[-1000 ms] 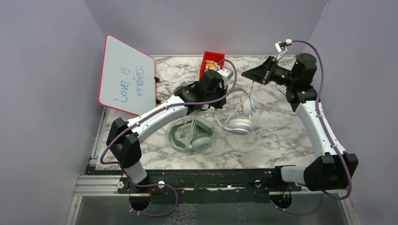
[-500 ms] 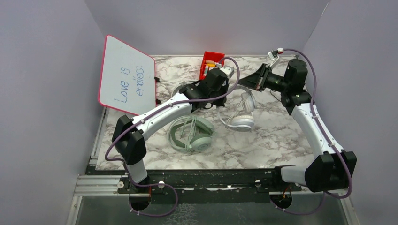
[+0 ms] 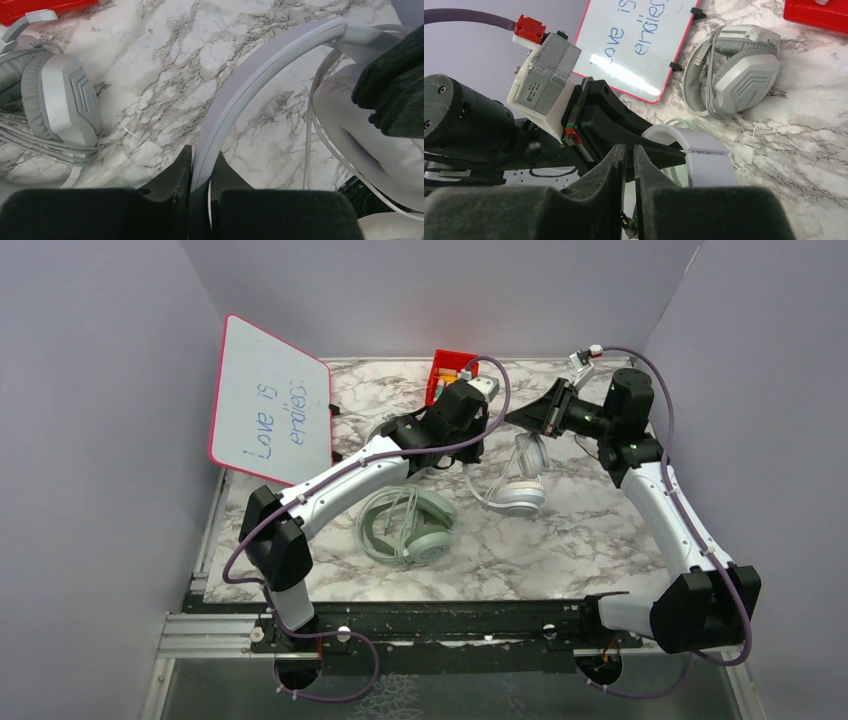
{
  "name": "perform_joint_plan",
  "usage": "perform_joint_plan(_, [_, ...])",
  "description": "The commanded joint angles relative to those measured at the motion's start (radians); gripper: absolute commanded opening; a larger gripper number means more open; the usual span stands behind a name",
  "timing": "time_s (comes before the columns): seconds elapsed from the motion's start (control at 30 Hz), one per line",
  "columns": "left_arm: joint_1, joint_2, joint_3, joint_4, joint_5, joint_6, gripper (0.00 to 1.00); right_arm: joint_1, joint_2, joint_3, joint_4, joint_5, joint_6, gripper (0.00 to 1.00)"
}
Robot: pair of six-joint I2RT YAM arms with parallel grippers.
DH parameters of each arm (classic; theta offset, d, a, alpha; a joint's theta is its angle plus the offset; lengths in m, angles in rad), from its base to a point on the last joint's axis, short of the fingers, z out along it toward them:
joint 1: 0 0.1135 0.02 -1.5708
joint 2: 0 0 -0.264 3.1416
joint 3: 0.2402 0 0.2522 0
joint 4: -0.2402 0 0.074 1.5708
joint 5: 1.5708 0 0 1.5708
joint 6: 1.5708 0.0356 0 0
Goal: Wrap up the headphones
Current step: Wrap the headphones cable around the headphones.
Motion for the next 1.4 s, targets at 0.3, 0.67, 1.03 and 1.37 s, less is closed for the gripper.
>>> perform_joint_plan(0.3, [-0.005, -0.01, 0.043, 0.073, 0.039, -0.048, 0.0, 0.014, -0.006, 0.079, -0.057, 0.03, -0.017, 0.39])
perform_joint_plan(0.67, [-0.005, -0.028, -0.016, 0.135, 0.011, -0.063, 0.0, 0.017, -0.038, 0.096, -0.051, 0.049, 0.057, 0.44])
perform_joint_plan(1.03, [0.015, -0.083, -0.127, 0.235, -0.082, -0.047, 0.0, 0.017, -0.054, 0.15, -0.094, 0.071, 0.071, 0.48])
perform_joint_plan(1.37, [0.033, -0.117, -0.127, 0.204, -0.061, -0.045, 0.0, -0.036, -0.015, 0.306, -0.497, 0.363, -0.23, 0.73])
